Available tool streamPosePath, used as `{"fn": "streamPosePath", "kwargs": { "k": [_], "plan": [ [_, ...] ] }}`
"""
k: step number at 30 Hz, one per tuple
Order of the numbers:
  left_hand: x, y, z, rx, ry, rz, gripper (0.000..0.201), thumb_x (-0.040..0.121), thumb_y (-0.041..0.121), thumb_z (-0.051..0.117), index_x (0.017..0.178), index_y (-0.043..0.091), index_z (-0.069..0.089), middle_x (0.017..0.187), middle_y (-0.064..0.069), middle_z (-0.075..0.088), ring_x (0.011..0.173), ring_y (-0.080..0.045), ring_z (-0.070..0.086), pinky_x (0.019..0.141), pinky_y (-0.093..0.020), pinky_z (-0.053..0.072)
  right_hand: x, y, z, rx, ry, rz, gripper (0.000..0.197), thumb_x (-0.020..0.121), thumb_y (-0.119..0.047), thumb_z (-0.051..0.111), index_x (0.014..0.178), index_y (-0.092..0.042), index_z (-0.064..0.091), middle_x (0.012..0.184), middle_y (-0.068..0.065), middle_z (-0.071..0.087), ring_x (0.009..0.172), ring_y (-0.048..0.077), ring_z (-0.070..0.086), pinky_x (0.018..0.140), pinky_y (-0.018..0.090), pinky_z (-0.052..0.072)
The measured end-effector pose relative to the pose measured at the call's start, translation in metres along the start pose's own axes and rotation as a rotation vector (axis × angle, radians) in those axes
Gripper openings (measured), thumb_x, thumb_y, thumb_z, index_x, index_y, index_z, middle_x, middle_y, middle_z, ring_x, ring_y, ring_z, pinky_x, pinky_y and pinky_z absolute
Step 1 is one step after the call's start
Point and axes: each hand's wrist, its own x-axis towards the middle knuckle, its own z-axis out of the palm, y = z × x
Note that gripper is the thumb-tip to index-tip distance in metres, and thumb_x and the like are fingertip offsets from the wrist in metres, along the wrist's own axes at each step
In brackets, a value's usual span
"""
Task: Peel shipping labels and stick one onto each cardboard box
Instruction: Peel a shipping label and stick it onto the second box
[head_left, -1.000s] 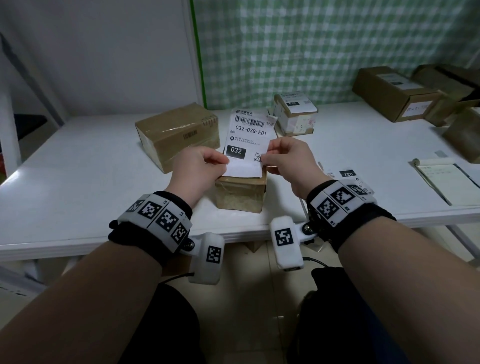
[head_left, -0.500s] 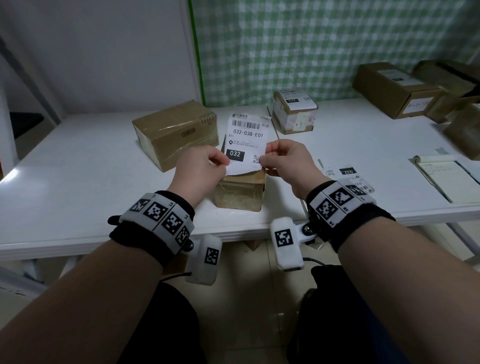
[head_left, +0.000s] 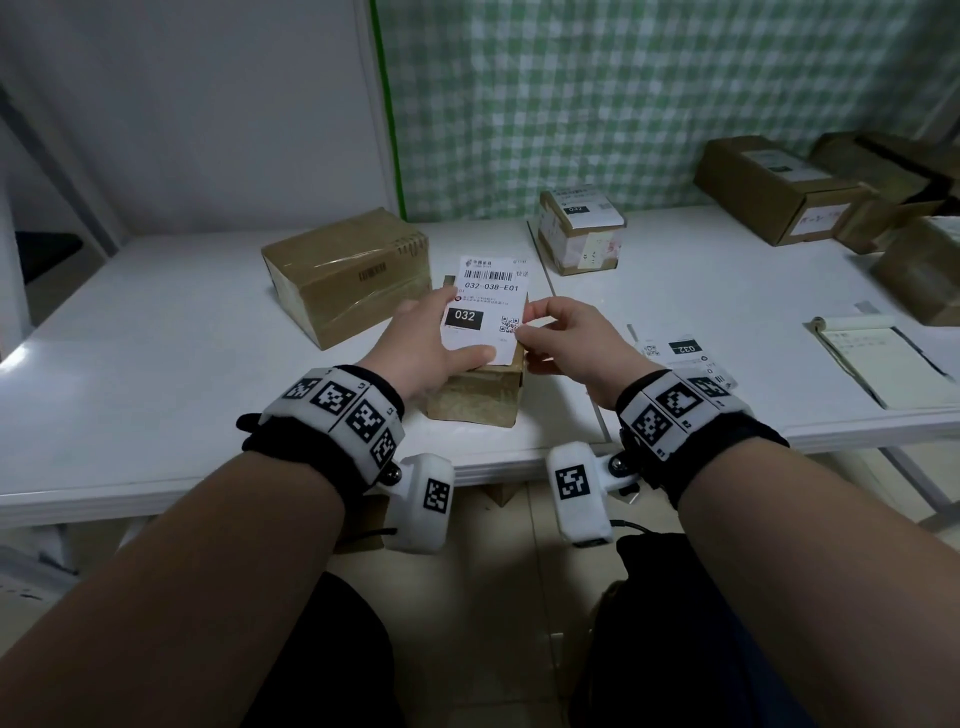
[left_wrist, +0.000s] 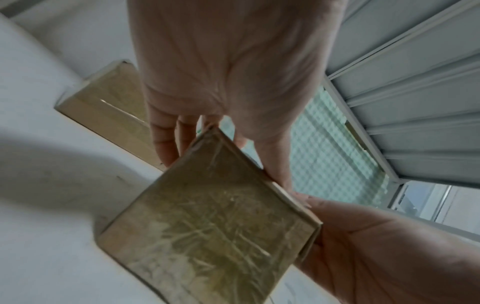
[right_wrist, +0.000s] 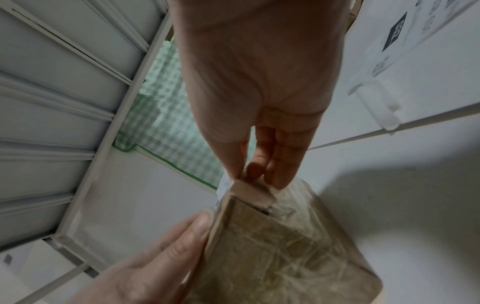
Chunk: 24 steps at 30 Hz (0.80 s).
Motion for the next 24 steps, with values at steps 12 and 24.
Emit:
{"fn": "streamPosePath", "kwargs": {
  "k": [12,24],
  "plan": [
    [0.026,-0.006,0.020,0.098,0.039,-0.068,0.136,0.017,0.095,0.058,0.134,0.033,0.032,0.124,0.004,0.055,0.116,-0.021,0.053,0.096,-0.043,0.045,-0.012,-0.013,0.006,-0.017,-0.136,0.038,0.014,0.097,-0.009,0.048,0.087,-0.006,0.057,0.070,0.011,0.058,0.057,0.019,0.051,0.053,0.022,0.049],
    [-0.013,0.010,-0.025,0.216,-0.328,-0.103,0.036,0.052,0.022,0.077,0.081,0.005,0.064,0.072,-0.004,0.065,0.064,-0.015,0.059,0.058,-0.022,0.048,-0.017,-0.050,0.029,-0.299,-0.290,0.009,0.016,0.079,-0.014,0.075,0.069,-0.007,0.065,0.061,0.006,0.066,0.050,0.012,0.060,0.044,0.017,0.046]
  ]
}}
